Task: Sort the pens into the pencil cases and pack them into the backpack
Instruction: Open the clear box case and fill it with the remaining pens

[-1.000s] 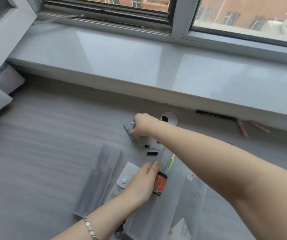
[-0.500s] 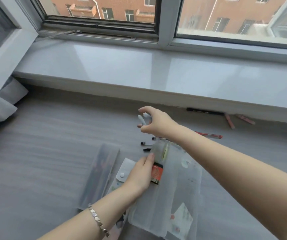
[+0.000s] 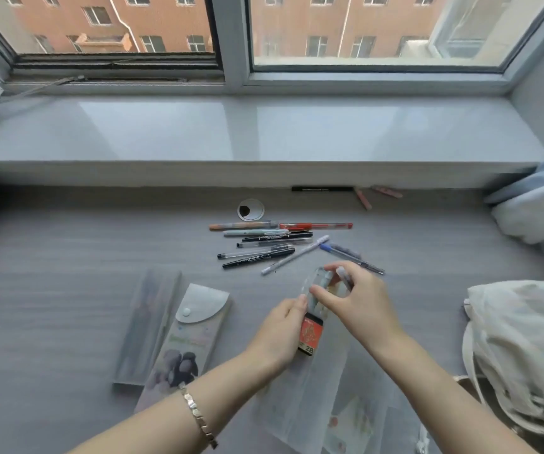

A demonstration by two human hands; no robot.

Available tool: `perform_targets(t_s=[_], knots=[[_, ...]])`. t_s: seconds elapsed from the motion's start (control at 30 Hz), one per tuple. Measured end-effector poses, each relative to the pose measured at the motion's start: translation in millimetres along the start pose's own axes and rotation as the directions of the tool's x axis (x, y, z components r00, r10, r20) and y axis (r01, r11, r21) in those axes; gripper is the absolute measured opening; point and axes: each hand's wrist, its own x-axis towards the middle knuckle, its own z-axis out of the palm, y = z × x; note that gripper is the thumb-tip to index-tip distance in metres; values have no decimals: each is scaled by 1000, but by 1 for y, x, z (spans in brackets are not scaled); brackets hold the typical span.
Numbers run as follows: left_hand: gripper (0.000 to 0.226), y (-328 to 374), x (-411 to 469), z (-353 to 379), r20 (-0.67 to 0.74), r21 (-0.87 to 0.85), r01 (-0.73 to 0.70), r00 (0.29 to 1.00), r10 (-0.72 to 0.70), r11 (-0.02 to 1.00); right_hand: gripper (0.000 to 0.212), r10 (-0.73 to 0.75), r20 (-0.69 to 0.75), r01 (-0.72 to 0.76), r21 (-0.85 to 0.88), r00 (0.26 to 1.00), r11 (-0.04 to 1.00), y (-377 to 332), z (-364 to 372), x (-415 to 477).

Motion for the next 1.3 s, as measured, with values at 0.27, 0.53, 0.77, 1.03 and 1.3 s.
perform_targets(t_s=[0.27,0.53,0.77,1.03,1.3], knots=[[30,-5,-14,21,-36,10,-21,999,21,1000,38,-35,73,44,-133,997,990,11,-18,-20],[37,-3,-17,18,-124,25,-20,992,23,999,23,4,-67,19,334,998,942,12,-26,-22],[36,4,-22,21,-136,-4,-45,990,44,999,32,123,-23,-55,804,992,592,-10,-30,-14],[37,5,-30,27,-114,9,-85,990,85,996,17,-25,-301,188,527,953,829,0,12,-23],[35,8,-30,31,-61,6,-62,996,62,998,35,-376,-247,386,-9,893,922,18,9,-19]])
